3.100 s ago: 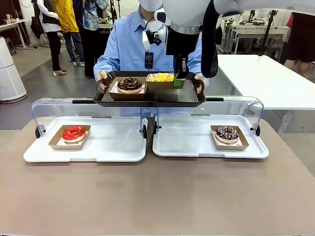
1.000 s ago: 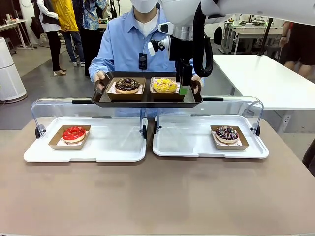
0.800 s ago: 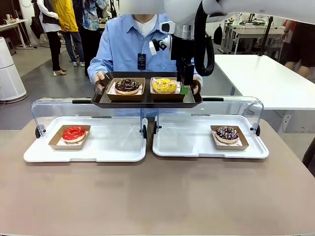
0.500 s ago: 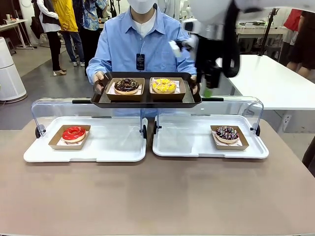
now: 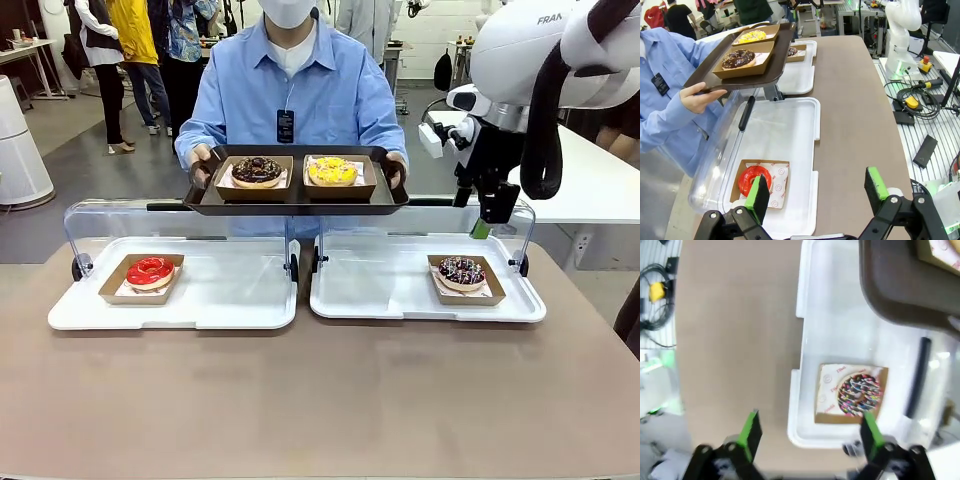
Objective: Provide the desired donut to the person.
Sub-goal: Place the picked Paper togo box onto the Handle tray extended by the person.
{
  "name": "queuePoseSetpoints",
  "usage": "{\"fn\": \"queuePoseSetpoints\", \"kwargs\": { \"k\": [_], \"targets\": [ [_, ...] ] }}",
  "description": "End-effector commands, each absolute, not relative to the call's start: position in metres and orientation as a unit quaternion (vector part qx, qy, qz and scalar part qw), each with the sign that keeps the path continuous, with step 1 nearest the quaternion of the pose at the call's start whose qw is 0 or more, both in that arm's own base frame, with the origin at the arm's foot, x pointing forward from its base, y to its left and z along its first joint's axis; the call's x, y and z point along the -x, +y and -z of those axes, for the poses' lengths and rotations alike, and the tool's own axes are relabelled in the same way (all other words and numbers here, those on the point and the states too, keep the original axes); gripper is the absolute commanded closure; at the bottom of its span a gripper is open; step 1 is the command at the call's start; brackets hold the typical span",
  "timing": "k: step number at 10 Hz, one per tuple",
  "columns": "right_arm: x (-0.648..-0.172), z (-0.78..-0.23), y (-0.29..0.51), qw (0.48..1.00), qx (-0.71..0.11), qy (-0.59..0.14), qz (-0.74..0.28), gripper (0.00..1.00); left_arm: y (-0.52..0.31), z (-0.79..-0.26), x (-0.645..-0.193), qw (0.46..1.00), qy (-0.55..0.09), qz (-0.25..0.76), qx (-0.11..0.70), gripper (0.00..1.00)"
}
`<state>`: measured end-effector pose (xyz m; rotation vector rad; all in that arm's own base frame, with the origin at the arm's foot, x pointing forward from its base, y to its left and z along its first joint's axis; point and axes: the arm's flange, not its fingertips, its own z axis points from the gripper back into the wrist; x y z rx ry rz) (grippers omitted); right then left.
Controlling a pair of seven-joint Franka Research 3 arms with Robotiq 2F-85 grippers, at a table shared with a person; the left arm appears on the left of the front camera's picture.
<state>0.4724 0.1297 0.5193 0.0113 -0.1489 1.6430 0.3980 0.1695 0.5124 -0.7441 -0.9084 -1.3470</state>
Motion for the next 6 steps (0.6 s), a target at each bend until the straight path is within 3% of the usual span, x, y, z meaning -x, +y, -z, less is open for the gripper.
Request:
{"fn": "queuePoseSetpoints", "kwargs": {
  "k": [1, 6],
  "targets": [
    [-0.47, -0.5269, 0.1385, 0.673, 0.004, -0.06, -0.738, 0.0, 0.1691, -0.5139, -0.3974, 0.622, -0.403, 0.587, 0.326, 0.0],
    [-0.47, -0.5269, 0.1385, 0.673, 0.004, -0.06, -0.738, 0.0, 0.1691, -0.5139, -0.3974, 0.622, -0.403, 0.587, 0.326, 0.0]
  ]
}}
